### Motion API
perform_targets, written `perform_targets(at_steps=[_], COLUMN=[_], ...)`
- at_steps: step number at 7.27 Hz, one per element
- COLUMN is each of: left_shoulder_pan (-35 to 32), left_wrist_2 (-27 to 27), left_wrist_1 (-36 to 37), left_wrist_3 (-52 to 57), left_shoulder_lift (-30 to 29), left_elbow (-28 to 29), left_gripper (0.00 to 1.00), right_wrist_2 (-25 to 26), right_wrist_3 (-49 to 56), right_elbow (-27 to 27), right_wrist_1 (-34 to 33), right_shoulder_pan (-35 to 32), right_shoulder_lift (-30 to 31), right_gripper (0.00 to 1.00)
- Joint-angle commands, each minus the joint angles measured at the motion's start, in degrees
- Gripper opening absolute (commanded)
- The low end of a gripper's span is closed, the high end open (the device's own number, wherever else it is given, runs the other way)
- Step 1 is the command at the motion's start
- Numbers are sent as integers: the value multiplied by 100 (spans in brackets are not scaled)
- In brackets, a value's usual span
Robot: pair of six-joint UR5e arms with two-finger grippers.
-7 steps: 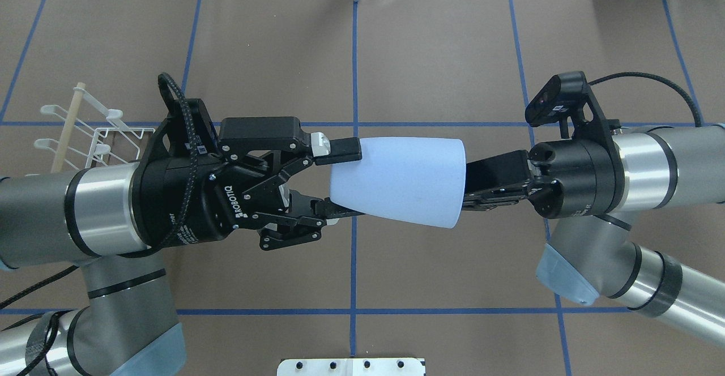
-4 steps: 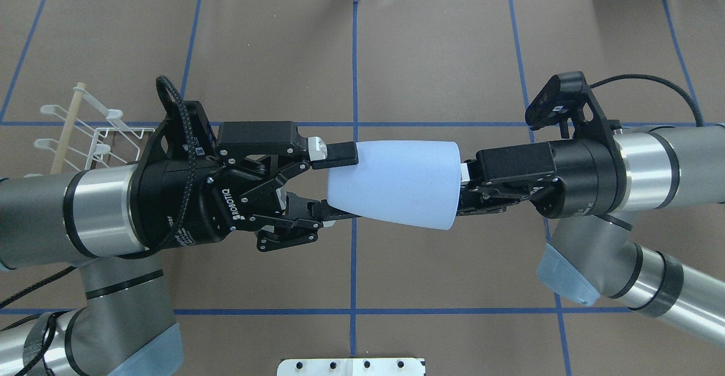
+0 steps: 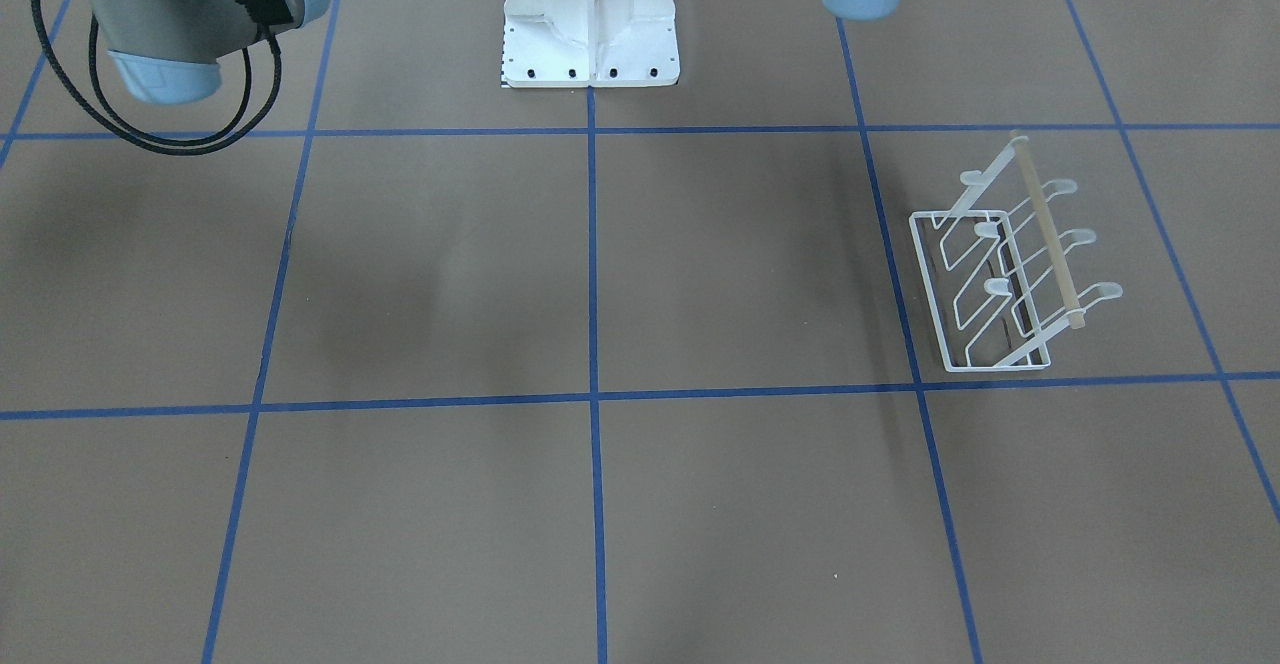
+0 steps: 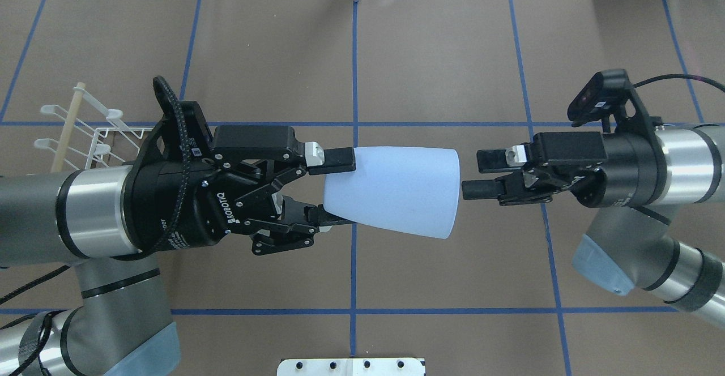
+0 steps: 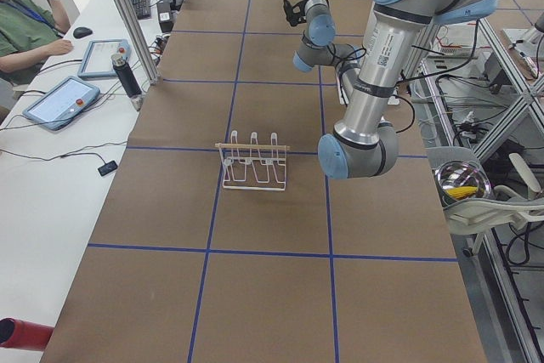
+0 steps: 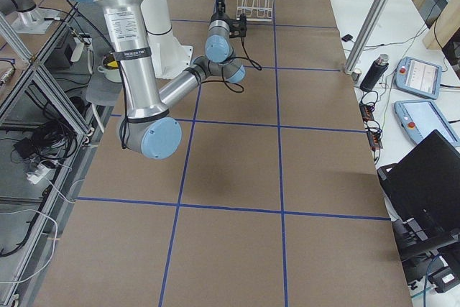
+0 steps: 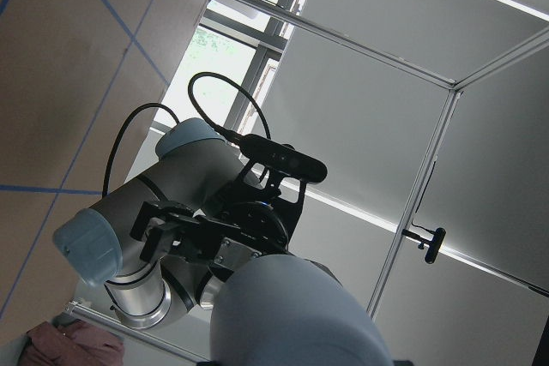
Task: Hang cup on cup holder
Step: 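Open the right gripper and withdraw it while the left holds the cup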
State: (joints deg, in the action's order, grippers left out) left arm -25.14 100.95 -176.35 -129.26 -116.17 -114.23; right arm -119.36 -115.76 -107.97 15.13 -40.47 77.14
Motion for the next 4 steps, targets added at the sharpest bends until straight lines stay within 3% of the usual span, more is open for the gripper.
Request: perform_targets(at_steps=[1, 2, 3, 4], left_shoulder_pan=[-226, -567, -692, -728], left_wrist_2=[13, 38, 39, 39], left_wrist_1=[39, 126, 231, 528], left_wrist_3=[32, 76, 720, 1449], left_shoulder_lift=[199, 278, 444, 620], left_elbow=[-3, 58, 94, 76], left_gripper=[0, 0, 0, 0], right_wrist_2=[-374, -1352, -1884, -2081], right_wrist_3=[45, 123, 785, 1575], right_elbow=[370, 912, 1527, 1898], right_wrist_1=[52, 8, -131, -629], right_shoulder_pan=[-984, -1912, -2478, -2858], right_shoulder_lift=[258, 180, 22, 3], right_gripper=[100, 100, 100, 100])
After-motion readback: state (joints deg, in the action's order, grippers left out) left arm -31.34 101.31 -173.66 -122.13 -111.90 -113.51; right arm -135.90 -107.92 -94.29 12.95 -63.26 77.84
